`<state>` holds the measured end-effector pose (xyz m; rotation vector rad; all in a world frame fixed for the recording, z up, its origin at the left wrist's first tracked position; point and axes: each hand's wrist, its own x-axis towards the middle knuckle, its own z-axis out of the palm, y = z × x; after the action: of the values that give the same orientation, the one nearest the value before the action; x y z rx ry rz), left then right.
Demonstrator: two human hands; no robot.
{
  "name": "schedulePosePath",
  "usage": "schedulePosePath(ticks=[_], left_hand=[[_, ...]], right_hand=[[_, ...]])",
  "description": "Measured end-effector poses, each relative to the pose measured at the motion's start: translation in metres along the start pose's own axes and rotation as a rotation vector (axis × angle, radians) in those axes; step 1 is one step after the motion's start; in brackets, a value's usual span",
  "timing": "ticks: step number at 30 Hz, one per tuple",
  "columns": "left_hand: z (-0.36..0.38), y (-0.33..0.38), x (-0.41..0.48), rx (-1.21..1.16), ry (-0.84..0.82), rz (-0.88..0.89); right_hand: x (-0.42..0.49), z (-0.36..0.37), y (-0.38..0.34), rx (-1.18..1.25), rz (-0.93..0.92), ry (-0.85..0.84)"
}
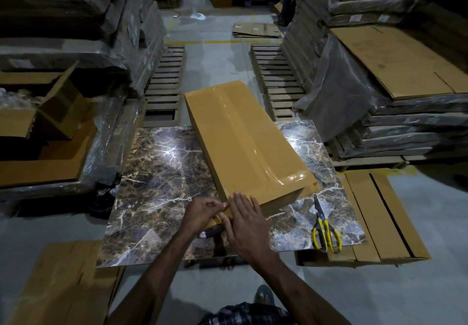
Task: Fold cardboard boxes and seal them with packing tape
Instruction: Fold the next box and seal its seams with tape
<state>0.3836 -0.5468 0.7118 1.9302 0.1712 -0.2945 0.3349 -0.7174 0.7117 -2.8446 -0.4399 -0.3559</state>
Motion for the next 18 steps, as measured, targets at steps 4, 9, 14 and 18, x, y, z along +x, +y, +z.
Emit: schedulePosePath(ticks=[4, 9, 14, 18], left_hand=[[-0.001, -0.001, 0.000, 0.057, -0.011, 0.011], [-0.005, -0.003, -0.003, 0.036, -0.131, 0.049], [-0.009, -0.019, -0.001, 0.045, -0.160, 0.064], [-0.009, -0.018, 0.004, 0.080, -0.166, 0.055]], right_hand=[[0.008, 0.006, -0.005, 0.104, 0.109, 0.170], [0.014, 0.015, -0.007, 0.070, 0.151, 0.287], [0.014, 0.025, -0.007, 0.061, 0.174, 0.366], [0.014, 0.022, -0.008, 0.039, 0.169, 0.404]])
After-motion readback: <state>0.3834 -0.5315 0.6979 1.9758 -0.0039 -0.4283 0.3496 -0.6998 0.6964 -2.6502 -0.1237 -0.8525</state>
